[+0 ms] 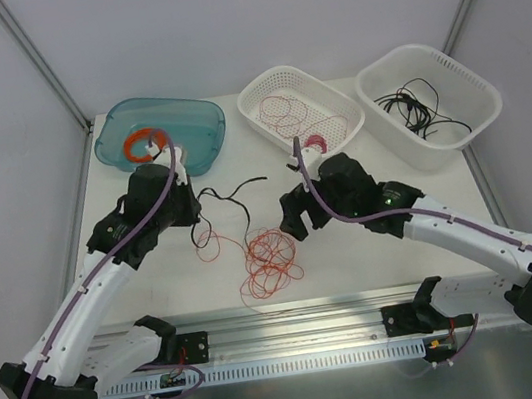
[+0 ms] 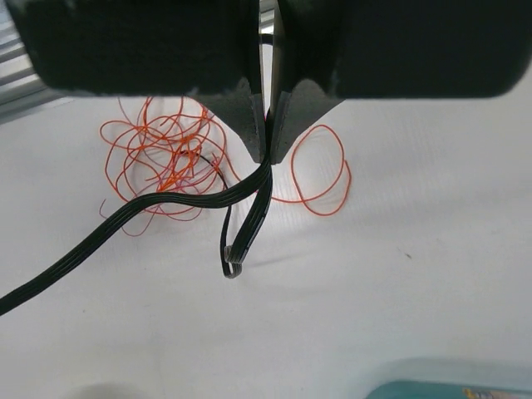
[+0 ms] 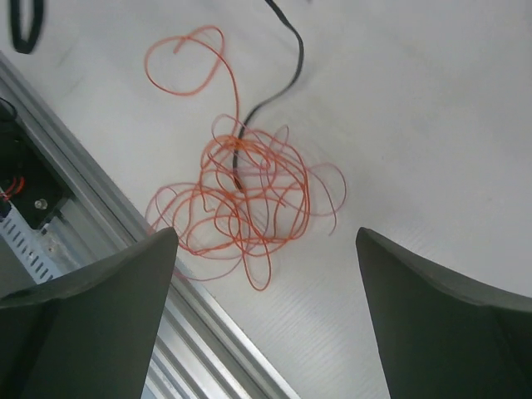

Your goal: Untangle the cables

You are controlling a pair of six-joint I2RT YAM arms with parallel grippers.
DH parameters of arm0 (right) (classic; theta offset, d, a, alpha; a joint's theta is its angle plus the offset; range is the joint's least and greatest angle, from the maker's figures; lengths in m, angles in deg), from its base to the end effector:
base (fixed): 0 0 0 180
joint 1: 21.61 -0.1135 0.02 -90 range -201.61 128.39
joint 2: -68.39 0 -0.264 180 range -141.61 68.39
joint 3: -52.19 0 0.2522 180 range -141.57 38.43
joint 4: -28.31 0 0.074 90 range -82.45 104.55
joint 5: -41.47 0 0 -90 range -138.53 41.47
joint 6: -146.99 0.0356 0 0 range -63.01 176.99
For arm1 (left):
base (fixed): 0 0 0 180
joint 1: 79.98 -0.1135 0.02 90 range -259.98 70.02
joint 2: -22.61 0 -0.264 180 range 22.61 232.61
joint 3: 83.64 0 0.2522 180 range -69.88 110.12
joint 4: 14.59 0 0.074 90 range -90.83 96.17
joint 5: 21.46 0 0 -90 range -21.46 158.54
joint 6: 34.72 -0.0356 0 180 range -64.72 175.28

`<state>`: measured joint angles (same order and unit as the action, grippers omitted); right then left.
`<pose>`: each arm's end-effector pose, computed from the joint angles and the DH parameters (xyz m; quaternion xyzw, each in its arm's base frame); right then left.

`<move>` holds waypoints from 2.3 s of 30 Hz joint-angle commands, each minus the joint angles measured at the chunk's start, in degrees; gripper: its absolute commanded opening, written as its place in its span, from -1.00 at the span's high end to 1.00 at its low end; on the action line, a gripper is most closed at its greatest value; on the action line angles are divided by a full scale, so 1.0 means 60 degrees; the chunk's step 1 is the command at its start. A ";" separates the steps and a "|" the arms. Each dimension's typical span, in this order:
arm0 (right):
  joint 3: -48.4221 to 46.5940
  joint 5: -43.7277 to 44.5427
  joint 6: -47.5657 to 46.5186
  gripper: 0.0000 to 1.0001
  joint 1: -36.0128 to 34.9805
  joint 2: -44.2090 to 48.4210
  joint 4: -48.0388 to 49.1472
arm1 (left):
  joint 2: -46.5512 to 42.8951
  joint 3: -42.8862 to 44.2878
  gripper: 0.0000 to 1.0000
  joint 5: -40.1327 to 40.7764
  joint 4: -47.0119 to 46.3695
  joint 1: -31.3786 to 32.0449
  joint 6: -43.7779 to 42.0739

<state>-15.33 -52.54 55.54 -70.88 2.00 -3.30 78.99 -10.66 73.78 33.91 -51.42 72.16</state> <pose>0.1683 0.1993 0.3048 -0.3873 0.7765 0.2288 0.4412 0.1846 -0.0968 0.3476 0.0668 0.8710 -0.1505 0.4629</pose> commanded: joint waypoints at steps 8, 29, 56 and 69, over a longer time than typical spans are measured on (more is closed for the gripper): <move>-0.3124 -0.2493 -0.1896 -0.87 -0.0049 -0.1033 0.0689 | -0.0022 0.0984 1.00 -0.1546 0.0215 0.0718 -0.2506; -0.2760 -0.3826 -0.1413 -0.65 -0.0020 -0.2968 0.2870 | 0.0170 0.1541 1.00 -0.1605 -0.0018 0.2301 -0.2477; -0.5687 -0.0668 -0.1970 0.99 0.2059 -0.1445 -0.0421 | -0.0490 0.0005 -0.98 0.0138 -0.0678 0.2287 -0.1276; -0.7696 0.3362 -0.3550 0.99 0.4444 -0.0888 -0.0235 | 0.0065 -0.1959 -0.98 0.0462 -0.1263 0.1191 -0.0925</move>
<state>-59.33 -41.76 38.60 -48.63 -4.47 -7.47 78.05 -20.03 75.99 29.19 -41.22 65.04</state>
